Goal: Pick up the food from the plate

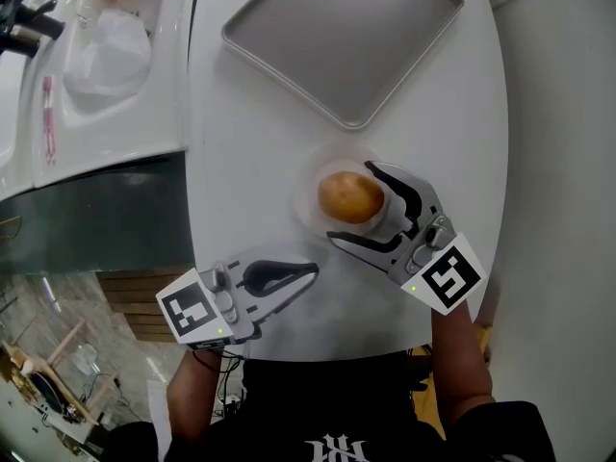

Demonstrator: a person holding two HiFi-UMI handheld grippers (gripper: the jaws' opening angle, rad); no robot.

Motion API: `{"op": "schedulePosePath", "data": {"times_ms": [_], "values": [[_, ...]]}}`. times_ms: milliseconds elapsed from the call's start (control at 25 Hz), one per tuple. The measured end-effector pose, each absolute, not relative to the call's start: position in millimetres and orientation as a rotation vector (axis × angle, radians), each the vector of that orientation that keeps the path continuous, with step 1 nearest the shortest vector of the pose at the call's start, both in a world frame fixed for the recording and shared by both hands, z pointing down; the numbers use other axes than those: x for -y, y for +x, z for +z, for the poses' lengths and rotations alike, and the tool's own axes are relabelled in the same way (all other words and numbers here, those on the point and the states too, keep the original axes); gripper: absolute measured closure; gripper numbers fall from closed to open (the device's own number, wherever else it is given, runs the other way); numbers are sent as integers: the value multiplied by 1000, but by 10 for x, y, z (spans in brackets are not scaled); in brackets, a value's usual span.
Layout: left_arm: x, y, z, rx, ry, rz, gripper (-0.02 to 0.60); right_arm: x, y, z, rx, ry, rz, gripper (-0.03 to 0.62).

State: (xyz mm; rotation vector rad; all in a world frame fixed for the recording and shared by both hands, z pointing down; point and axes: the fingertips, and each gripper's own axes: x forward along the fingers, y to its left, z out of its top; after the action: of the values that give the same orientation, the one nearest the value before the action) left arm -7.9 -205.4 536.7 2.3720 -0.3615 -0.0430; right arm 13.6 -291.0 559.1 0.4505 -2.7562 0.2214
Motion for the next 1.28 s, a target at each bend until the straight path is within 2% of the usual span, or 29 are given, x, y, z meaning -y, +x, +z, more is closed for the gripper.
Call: {"op": "schedulePosePath", "data": {"times_ms": [400, 1280], "values": [[2153, -11, 5476, 339, 2320, -104, 575, 2898, 131, 5926, 2652, 361, 167, 223], [2054, 46, 5366, 356, 2322, -109, 575, 2879, 160, 5941, 2634, 350, 89, 249]]}}
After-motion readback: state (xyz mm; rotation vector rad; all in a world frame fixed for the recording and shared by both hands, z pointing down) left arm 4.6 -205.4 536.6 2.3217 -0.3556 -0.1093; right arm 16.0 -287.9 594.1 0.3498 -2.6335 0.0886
